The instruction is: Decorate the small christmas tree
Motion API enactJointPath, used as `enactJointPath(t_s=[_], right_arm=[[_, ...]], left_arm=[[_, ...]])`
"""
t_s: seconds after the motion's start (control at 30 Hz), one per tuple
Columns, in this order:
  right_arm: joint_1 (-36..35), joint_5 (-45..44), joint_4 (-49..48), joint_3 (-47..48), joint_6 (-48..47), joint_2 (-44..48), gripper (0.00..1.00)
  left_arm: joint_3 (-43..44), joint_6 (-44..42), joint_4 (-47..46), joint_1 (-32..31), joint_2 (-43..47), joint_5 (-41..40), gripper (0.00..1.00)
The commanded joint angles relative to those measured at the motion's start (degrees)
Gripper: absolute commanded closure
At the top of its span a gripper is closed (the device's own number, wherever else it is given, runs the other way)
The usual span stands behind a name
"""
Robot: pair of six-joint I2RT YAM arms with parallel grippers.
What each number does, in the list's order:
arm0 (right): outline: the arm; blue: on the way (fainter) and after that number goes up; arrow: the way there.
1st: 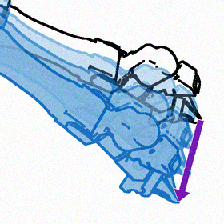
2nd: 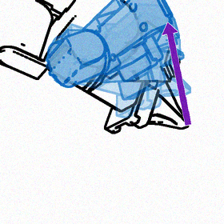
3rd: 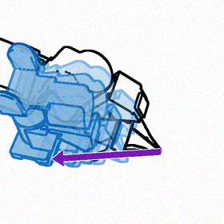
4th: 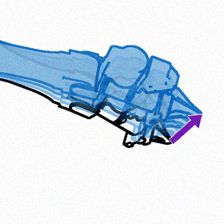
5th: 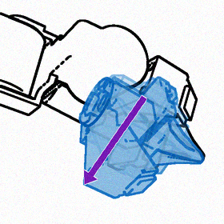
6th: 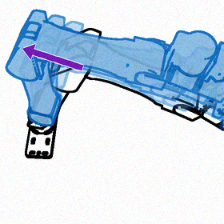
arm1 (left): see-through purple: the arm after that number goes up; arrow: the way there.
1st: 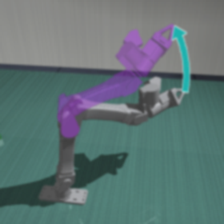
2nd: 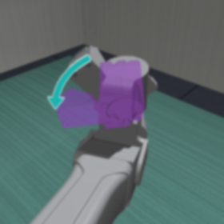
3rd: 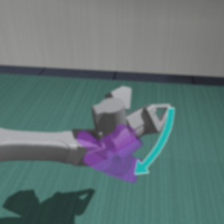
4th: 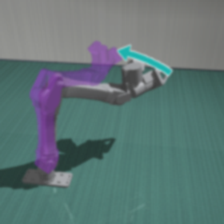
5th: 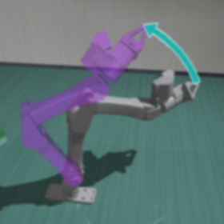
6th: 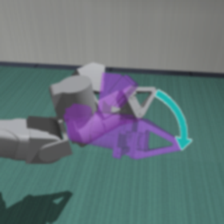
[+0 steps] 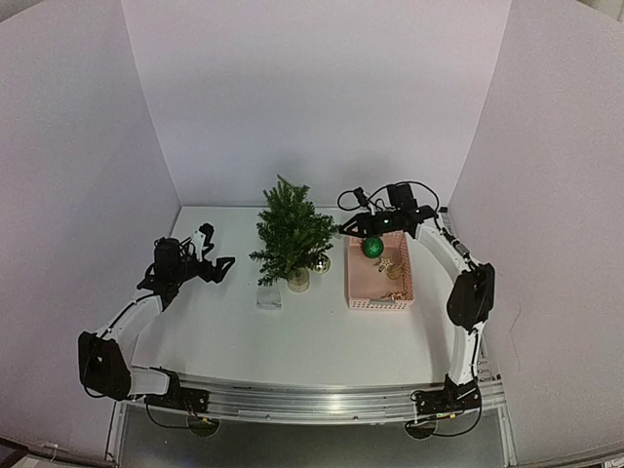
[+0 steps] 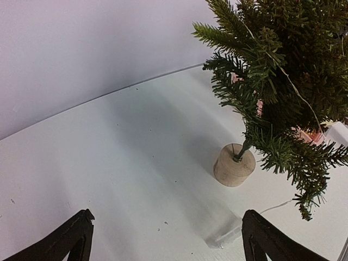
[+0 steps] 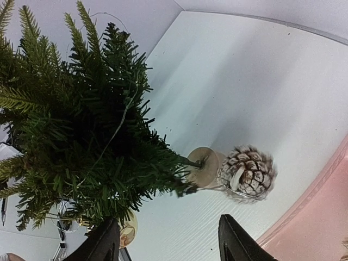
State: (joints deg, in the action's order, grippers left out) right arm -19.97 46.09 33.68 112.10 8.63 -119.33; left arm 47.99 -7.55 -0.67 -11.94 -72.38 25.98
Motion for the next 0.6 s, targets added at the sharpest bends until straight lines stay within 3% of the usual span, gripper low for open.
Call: enactJointPath(t_s=[0.0,0.4,0.57], right_arm=[[-0.29,1.72,-0.81,3.4,0.61,-1.63,0.4],[-0.31,0.53,-0.91,6.57,1.92,-1.49,0.42],[0.2,-2.77,-0.94,8.63,4.31,-0.96,0.37]], left_arm=[[0.88,-0.83,-2.05,0.27,0.99,0.03,0.05],[0.71,-1.06,-1.94,0.26,0.94,0.13,0.05],[0.68,-1.0,-1.79,0.26,1.04,0.04,0.05]])
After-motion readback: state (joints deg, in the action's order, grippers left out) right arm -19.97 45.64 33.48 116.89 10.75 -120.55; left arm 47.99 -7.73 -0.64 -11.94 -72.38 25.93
